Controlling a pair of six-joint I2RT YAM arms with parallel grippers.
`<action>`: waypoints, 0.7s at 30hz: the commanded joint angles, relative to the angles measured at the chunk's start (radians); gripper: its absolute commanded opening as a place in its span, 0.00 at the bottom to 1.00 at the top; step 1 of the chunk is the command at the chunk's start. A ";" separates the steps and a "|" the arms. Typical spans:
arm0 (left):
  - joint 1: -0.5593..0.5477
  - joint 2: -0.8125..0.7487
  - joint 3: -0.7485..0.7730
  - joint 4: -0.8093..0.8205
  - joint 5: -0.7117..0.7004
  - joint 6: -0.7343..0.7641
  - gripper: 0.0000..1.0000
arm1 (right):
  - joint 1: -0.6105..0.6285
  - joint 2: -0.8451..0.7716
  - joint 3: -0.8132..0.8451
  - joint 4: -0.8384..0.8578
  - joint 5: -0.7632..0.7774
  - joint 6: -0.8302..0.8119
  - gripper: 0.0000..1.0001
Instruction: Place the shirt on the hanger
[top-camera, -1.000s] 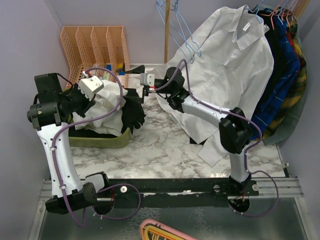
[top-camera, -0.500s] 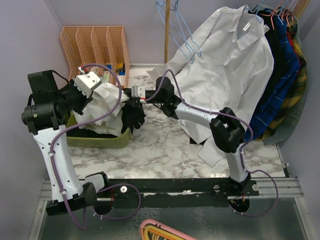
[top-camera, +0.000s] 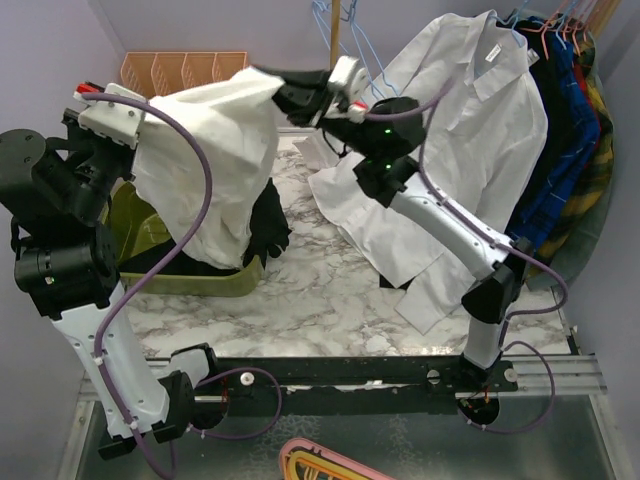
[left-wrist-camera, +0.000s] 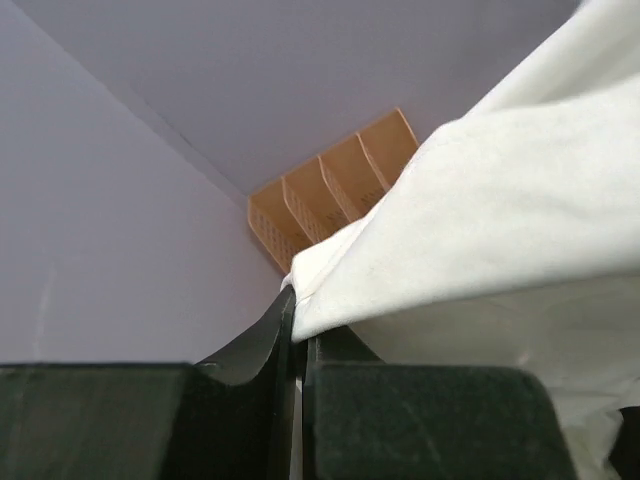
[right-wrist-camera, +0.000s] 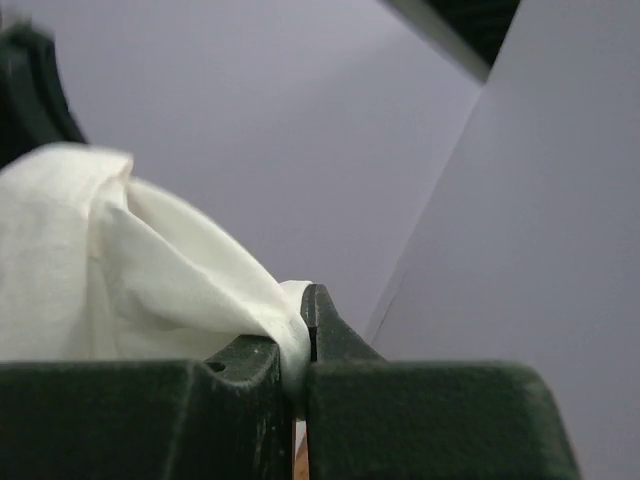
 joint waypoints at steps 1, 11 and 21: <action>-0.005 0.014 0.042 0.302 -0.145 -0.203 0.00 | 0.010 -0.063 0.279 -0.166 0.241 0.112 0.01; 0.007 0.062 -0.035 0.268 0.324 -0.163 0.04 | 0.011 -0.246 0.333 -0.463 0.311 0.052 0.01; -0.017 0.172 -0.086 -0.010 0.471 -0.004 0.16 | 0.010 -0.675 -0.407 -0.683 0.359 0.317 0.01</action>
